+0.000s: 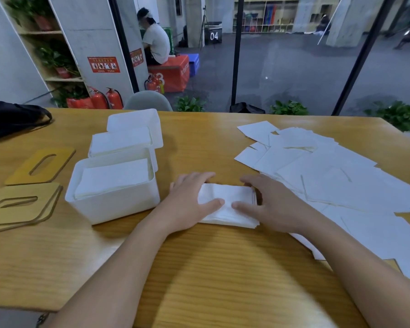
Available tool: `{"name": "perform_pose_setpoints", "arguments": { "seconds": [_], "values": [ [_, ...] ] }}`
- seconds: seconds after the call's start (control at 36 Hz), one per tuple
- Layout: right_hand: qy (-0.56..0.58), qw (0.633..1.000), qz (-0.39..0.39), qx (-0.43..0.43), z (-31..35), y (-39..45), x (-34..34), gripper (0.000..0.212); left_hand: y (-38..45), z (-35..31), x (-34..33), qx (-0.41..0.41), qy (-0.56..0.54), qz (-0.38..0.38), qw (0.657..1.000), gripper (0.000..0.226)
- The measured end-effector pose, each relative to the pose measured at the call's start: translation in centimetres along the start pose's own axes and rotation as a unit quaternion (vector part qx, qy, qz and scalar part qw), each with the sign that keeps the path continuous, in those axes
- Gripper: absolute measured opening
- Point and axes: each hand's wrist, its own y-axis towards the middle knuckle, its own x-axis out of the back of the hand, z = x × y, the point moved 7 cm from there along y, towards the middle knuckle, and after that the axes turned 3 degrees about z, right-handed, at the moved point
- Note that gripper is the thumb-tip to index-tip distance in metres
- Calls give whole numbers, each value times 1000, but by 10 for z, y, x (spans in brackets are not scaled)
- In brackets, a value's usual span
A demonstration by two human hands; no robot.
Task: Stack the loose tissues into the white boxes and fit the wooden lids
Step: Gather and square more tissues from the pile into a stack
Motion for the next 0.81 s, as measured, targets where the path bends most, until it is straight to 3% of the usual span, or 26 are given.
{"name": "perform_pose_setpoints", "arguments": {
  "seconds": [0.08,0.19,0.39,0.44,0.56,0.67,0.75,0.81],
  "values": [
    [-39,999,32,-16,6,2,-2,90,-4,-5,-1,-6,0,-5,1000,76],
    [-24,997,69,-39,12,7,2,50,-8,-7,-6,-28,-17,-24,999,78],
    [12,993,104,-55,24,6,5,41,-22,0,-3,-7,-123,-81,989,111],
    [44,995,80,-44,27,-1,6,40,-26,-2,-2,-4,-154,-83,985,116],
    [186,980,-47,-45,23,-22,9,39,-34,-3,3,23,-259,-98,961,113],
    [364,923,-122,-36,19,-45,-1,50,-46,-1,-2,15,-420,-124,899,92],
    [438,886,-152,-19,25,-59,-5,40,-59,-13,-3,-6,-439,-144,887,74],
    [442,882,-165,-3,33,-68,-7,26,-68,-23,-4,-12,-427,-169,888,61]
  ]
}}
